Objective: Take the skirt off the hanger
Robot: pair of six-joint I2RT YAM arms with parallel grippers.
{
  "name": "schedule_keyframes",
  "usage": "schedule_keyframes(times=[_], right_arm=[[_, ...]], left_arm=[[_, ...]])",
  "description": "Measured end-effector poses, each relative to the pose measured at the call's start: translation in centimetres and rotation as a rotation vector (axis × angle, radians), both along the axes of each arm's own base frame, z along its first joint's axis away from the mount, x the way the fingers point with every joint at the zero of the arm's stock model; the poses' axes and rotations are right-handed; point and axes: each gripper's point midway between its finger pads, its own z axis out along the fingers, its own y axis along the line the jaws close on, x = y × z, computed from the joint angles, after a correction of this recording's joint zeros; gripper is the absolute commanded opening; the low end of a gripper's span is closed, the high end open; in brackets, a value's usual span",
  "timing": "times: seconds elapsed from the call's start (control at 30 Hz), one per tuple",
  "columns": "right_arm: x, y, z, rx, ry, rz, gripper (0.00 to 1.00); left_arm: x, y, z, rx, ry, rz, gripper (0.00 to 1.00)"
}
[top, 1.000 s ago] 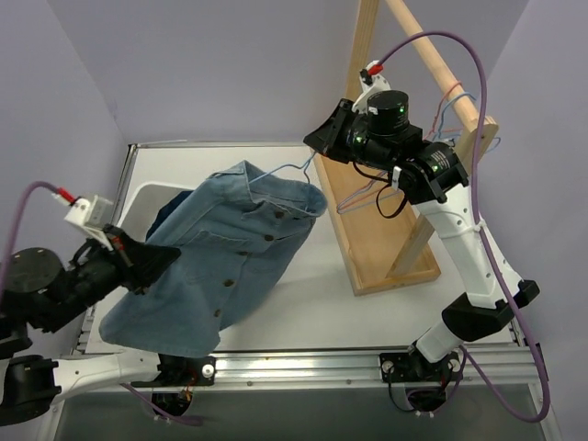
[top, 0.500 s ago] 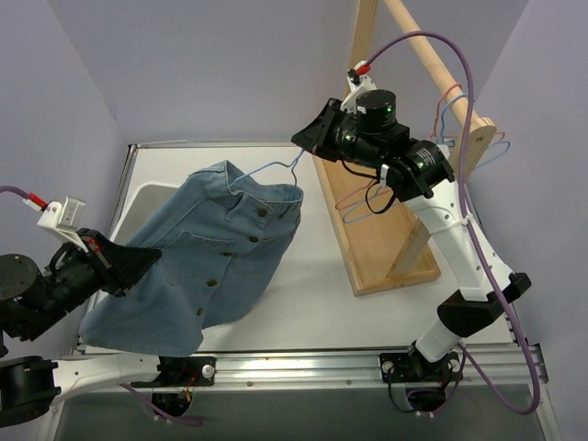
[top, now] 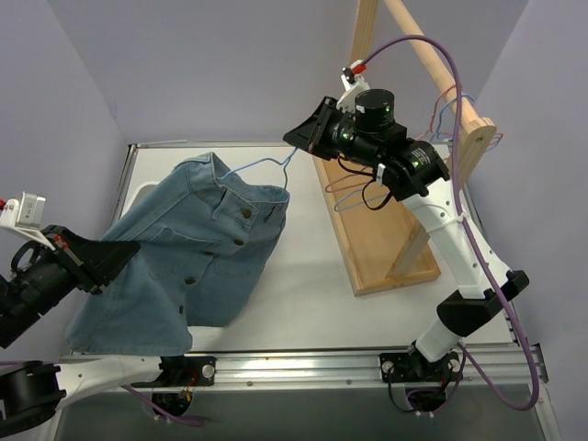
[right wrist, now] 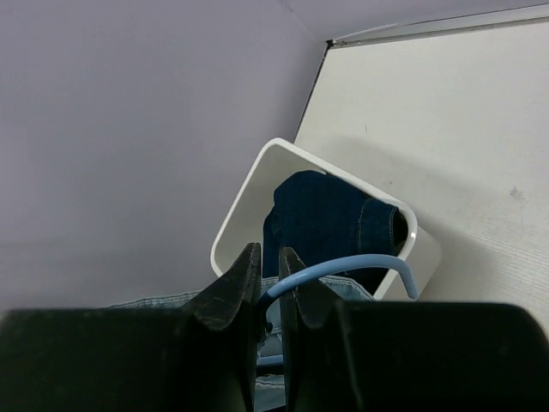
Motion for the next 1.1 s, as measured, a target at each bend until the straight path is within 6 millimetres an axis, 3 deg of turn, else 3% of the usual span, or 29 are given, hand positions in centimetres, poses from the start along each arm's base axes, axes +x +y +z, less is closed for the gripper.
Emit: schedule_keyframes(times=[0.17, 0.27, 0.33, 0.47, 0.5, 0.57, 0.63, 0.83, 1.0, 1.1], right_arm=[[0.3, 0.0, -0.7, 0.008, 0.016, 0.020, 0.00], [1.3, -1.0, -1.2, 0.002, 0.024, -0.011, 0.00], [3.4, -3.4, -1.3, -0.014, 0.015, -0.102, 0.00], [7.5, -10.0, -2.6, -0.074, 0.023, -0.292, 0.00], [7.6, -10.2, -2.8, -0.068, 0.035, -0.291, 0.00], [6.6, -8.7, -2.4, -0.045, 0.041, -0.229, 0.00], [6.1, -7.6, -2.2, -0.041, 0.034, -0.197, 0.00], [5.6, -5.8, -1.6, -0.076, -0.012, -0.162, 0.00], [4.3, -3.2, 1.0, -0.083, -0.106, -0.093, 0.00], [3.2, -2.9, 2.7, -0.066, -0.148, -0.062, 0.00]], left_arm=[[-0.1, 0.3, 0.1, 0.011, -0.010, 0.005, 0.02], [-0.3, 0.7, 0.0, 0.022, -0.012, 0.015, 0.02], [-0.6, 2.0, 0.3, 0.010, -0.027, 0.040, 0.02], [-2.7, 7.0, 1.6, -0.107, -0.104, 0.106, 0.02], [-3.2, 8.1, 1.8, -0.136, -0.120, 0.119, 0.02], [-3.9, 9.4, 1.7, -0.163, -0.134, 0.127, 0.02], [-3.9, 9.4, 1.4, -0.149, -0.129, 0.127, 0.02], [-2.2, 5.9, 0.1, 0.012, -0.095, 0.079, 0.02], [1.3, 0.0, -2.1, 0.297, -0.057, 0.000, 0.02], [4.4, -4.2, -2.7, 0.431, -0.063, -0.022, 0.02]])
